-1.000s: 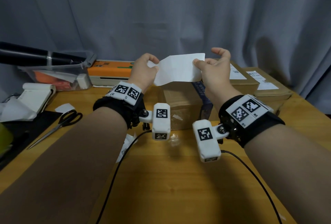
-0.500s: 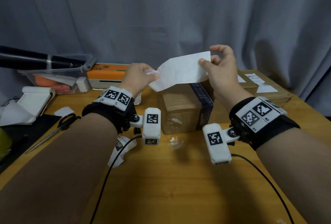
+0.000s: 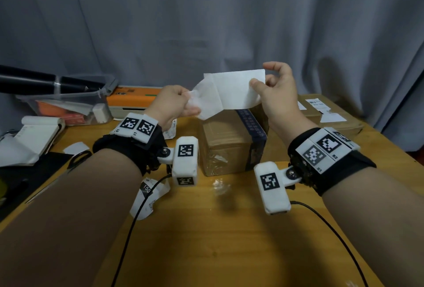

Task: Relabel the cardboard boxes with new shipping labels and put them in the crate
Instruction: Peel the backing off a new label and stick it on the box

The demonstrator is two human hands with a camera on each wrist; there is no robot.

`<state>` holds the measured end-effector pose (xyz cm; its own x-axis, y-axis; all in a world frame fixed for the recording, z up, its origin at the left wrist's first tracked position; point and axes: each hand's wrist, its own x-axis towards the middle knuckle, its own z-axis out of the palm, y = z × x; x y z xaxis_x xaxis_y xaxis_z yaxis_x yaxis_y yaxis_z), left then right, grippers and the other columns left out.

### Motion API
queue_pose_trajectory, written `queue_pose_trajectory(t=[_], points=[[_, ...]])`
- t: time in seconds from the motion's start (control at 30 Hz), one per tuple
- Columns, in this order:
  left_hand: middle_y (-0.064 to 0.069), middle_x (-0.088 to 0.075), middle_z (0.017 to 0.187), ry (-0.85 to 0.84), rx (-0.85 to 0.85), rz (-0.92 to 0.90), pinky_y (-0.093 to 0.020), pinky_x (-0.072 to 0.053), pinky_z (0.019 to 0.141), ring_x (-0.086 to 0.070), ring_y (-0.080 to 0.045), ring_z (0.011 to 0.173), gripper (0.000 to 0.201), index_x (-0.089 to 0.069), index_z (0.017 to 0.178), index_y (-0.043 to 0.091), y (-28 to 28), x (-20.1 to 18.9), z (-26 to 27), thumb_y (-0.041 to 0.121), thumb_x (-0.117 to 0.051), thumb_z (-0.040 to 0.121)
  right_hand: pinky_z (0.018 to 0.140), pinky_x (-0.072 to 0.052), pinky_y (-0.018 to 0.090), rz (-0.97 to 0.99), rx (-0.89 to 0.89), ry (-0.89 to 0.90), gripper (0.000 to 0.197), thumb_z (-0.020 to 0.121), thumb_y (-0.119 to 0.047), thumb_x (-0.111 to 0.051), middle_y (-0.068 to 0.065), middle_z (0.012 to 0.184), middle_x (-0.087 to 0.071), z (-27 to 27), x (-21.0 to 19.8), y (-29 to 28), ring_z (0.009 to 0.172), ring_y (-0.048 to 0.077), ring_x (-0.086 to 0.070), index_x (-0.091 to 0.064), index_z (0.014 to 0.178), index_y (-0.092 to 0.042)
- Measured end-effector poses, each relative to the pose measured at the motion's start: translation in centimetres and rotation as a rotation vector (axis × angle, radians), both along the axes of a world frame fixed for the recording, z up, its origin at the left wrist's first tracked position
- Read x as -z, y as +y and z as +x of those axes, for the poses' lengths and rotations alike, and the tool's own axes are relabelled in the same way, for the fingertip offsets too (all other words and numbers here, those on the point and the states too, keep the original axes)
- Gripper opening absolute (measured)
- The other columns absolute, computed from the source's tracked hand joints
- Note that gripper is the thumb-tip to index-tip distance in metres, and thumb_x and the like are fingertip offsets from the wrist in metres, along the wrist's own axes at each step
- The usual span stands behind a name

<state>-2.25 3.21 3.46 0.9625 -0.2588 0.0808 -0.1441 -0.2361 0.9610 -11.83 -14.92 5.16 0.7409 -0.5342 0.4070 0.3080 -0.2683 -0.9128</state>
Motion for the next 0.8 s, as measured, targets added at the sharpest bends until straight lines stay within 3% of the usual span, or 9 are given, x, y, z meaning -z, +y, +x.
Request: queue_pose_trajectory(t=[0.1, 0.17, 0.3, 0.43, 0.6, 0.7, 0.73, 0.8], points=[[-0.004, -0.058, 0.08, -0.089, 0.004, -0.028, -0.016, -0.049, 0.059, -0.055, -0.007, 0.063, 0.021, -0.053, 0.106, 0.008, -0.3, 0.2, -0.3, 0.025, -0.043, 0.099, 0.059, -0.05, 0.011, 0.079, -0.011, 0.001, 0.033, 0.09, -0.005, -0.059, -0.004, 0.072, -0.059, -0.3, 0.1, 0.3, 0.069, 0.006, -0.061, -0.045, 0.117, -0.017], [0.0, -0.055, 0.078, -0.137, 0.058, -0.042, -0.015, -0.047, 0.058, -0.051, -0.007, 0.063, 0.028, -0.053, 0.105, 0.009, -0.4, 0.2, -0.7, 0.035, -0.051, 0.095, 0.058, -0.051, 0.012, 0.16, -0.014, 0.006, 0.034, 0.09, -0.004, -0.059, -0.006, 0.073, -0.06, -0.4, 0.1, 0.4, 0.068, 0.003, -0.062, -0.044, 0.117, -0.019], [-0.001, -0.055, 0.078, -0.164, 0.101, -0.104, -0.012, -0.044, 0.056, -0.049, -0.008, 0.064, 0.018, -0.055, 0.093, 0.007, -0.3, 0.1, -0.9, 0.023, -0.062, 0.089, 0.059, -0.052, 0.017, 0.303, -0.011, 0.01, 0.043, 0.088, -0.004, -0.061, -0.006, 0.08, -0.064, -0.6, -0.1, 0.4, 0.071, 0.004, -0.064, -0.042, 0.124, -0.017], [0.002, -0.054, 0.073, -0.175, 0.019, -0.122, -0.009, -0.043, 0.053, -0.052, 0.006, 0.051, 0.013, -0.055, 0.081, 0.009, -0.5, -0.2, -0.7, 0.017, -0.06, 0.091, 0.051, -0.049, 0.011, 0.363, 0.008, 0.0, 0.046, 0.086, -0.004, -0.064, -0.005, 0.08, -0.059, -0.6, -0.3, 0.7, 0.064, 0.002, -0.059, -0.042, 0.125, -0.015], [0.0, -0.056, 0.075, -0.155, -0.092, -0.084, -0.023, -0.045, 0.067, -0.051, -0.012, 0.072, 0.019, -0.054, 0.074, 0.012, -0.8, -0.1, -0.2, 0.021, -0.064, 0.087, 0.048, -0.047, 0.013, 0.403, 0.03, 0.009, 0.045, 0.084, -0.004, -0.066, -0.004, 0.084, -0.059, 0.0, -0.3, 1.0, 0.066, 0.003, -0.06, -0.042, 0.119, -0.017], [-0.006, -0.067, 0.091, -0.121, -0.157, -0.032, -0.038, -0.051, 0.088, -0.059, -0.025, 0.098, 0.024, -0.062, 0.072, 0.019, -0.5, 0.2, 0.2, 0.043, -0.068, 0.072, 0.053, -0.046, 0.014, 0.413, 0.046, 0.011, 0.046, 0.083, -0.004, -0.067, -0.003, 0.086, -0.058, 0.2, -0.2, 0.8, 0.07, 0.005, -0.059, -0.042, 0.118, -0.017], [-0.007, -0.068, 0.095, -0.111, -0.152, -0.04, -0.038, -0.051, 0.09, -0.059, -0.026, 0.101, 0.026, -0.065, 0.077, 0.019, -0.4, 0.1, 0.1, 0.044, -0.068, 0.07, 0.054, -0.046, 0.014, 0.407, 0.05, 0.013, 0.045, 0.083, -0.004, -0.068, -0.004, 0.086, -0.058, 0.3, -0.1, 0.7, 0.07, 0.004, -0.058, -0.042, 0.117, -0.018], [-0.008, -0.065, 0.098, -0.1, -0.124, -0.073, -0.03, -0.049, 0.086, -0.059, -0.021, 0.096, 0.029, -0.066, 0.096, 0.007, -0.3, -0.1, -0.2, 0.032, -0.068, 0.081, 0.058, -0.047, 0.016, 0.404, 0.056, 0.012, 0.044, 0.083, -0.004, -0.068, -0.003, 0.086, -0.057, 0.3, 0.0, 0.6, 0.071, 0.005, -0.059, -0.041, 0.113, -0.02]])
